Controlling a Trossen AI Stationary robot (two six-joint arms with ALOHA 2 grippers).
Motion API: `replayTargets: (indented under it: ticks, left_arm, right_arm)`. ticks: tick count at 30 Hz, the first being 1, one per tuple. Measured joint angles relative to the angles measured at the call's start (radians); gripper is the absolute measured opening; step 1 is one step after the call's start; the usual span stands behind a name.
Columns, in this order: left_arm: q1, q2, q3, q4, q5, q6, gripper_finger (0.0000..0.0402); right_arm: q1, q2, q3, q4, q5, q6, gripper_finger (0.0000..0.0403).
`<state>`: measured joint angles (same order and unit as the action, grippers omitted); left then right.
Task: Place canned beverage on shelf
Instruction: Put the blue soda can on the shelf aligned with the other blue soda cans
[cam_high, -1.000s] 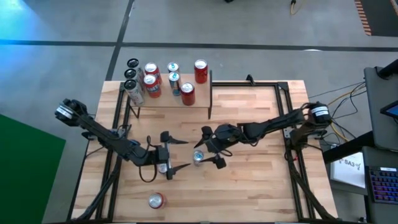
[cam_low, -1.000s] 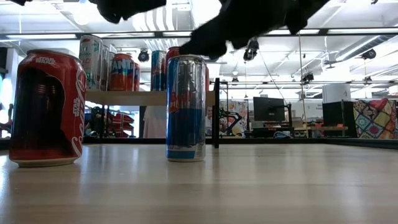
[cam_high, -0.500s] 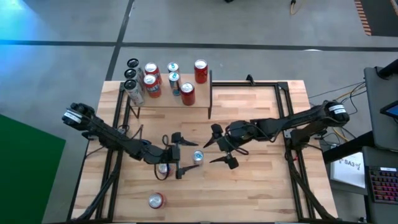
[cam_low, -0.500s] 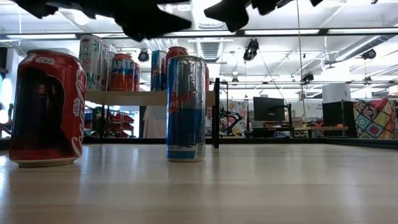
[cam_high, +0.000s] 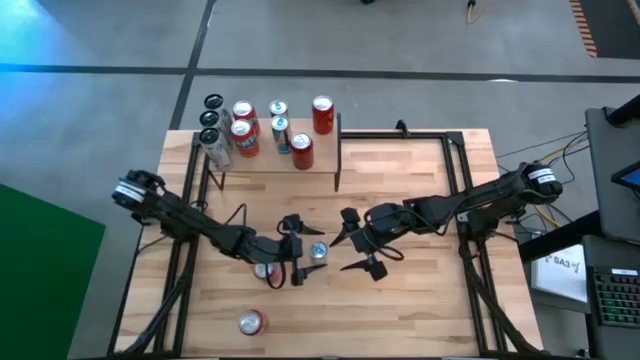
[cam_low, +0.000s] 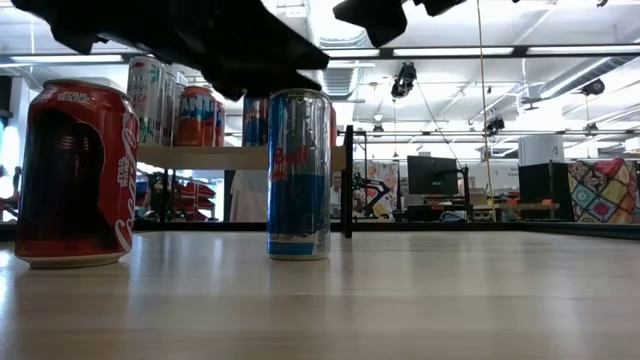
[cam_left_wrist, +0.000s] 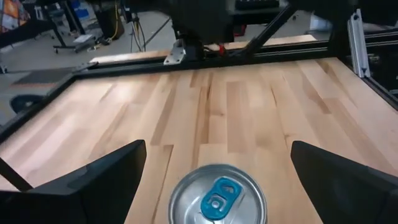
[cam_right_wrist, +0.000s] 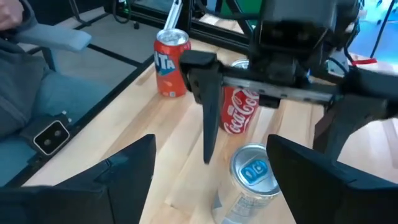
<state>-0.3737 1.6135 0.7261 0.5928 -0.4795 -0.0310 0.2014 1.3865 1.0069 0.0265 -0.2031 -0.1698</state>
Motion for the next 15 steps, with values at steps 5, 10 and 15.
replayTargets:
  ticks: [5, 10, 15]
  left_arm:
    - [0.012, 0.024, -0.001, 0.001, 0.005, -0.021, 0.0385]
    - [0.032, 0.026, -0.005, 0.006, 0.030, -0.040, 0.0385]
    - [0.045, 0.054, -0.011, 0.009, 0.048, -0.082, 0.0385]
  right_arm:
    - [0.002, 0.003, 0.000, 0.000, 0.005, -0.005, 0.0292]
    - [0.002, 0.003, 0.000, -0.004, 0.023, -0.006, 0.0296]
    - [0.002, 0.003, 0.000, -0.005, 0.023, -0.006, 0.0296]
